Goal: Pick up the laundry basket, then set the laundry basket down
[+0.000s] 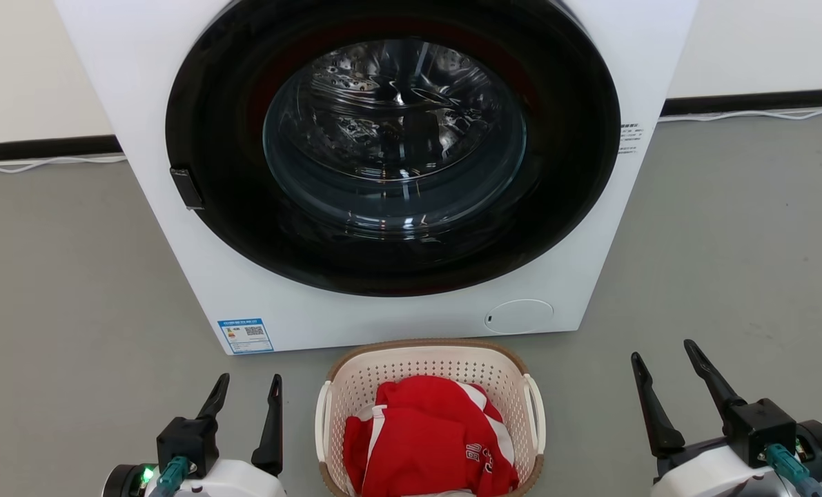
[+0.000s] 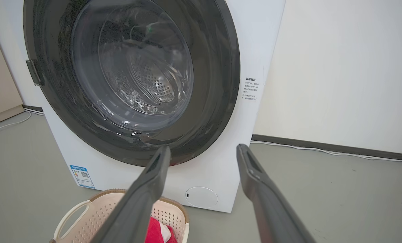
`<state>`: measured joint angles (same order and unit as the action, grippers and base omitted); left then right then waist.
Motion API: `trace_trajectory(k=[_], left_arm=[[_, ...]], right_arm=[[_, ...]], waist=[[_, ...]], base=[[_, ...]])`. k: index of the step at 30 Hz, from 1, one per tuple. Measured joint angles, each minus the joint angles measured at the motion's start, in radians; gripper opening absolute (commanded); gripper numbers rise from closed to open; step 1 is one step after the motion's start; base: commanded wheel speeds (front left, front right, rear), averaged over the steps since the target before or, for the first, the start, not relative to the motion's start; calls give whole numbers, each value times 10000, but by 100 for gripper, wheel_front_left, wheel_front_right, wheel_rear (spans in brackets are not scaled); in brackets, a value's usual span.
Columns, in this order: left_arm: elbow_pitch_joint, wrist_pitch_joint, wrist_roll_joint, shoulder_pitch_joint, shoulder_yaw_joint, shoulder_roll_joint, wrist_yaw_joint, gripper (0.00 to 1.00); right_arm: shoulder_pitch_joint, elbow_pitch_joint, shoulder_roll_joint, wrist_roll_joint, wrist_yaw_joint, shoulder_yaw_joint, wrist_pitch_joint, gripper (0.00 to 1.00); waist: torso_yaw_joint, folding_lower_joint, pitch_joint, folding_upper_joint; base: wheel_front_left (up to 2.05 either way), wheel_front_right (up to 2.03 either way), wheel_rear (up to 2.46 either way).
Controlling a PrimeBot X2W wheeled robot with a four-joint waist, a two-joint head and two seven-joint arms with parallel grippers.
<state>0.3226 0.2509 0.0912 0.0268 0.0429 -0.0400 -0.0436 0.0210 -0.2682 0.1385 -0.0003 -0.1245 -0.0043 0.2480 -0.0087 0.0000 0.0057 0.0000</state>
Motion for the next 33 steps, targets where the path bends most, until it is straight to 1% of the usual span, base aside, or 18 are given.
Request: trace_trajectory(k=[9, 14, 21, 22, 27, 33], left_arm=[[151, 0, 54, 56, 48, -2, -4, 100], [763, 0, 107, 543, 100, -2, -27, 100], [2485, 2, 286, 1998, 240, 19, -92, 100], [3112, 2, 307, 2569, 240, 25, -92, 100], [4738, 2, 673, 4044, 430, 42, -84, 100], [6366, -48, 1266, 5587, 723, 84, -88, 100]], right_arm=[[81, 71, -102, -10, 0, -180, 0, 100], [686, -451, -180, 13, -2, -213, 0, 100], [1974, -2119, -194, 130, -2, -180, 0, 100], [2456, -2713, -157, 188, -2, -140, 2, 100], [3804, -4452, -109, 307, -2, 59, -13, 100], [5291, -5977, -23, 447, -2, 339, -209, 100]], waist=[[-7, 0, 359, 0], [-18, 0, 755, 0], [-3, 0, 1529, 0], [18, 0, 1818, 0], [79, 0, 2647, 0], [126, 0, 3693, 0]], base=[[0, 0, 0], [0, 0, 0], [0, 0, 0], [0, 0, 0], [0, 0, 0], [0, 0, 0]])
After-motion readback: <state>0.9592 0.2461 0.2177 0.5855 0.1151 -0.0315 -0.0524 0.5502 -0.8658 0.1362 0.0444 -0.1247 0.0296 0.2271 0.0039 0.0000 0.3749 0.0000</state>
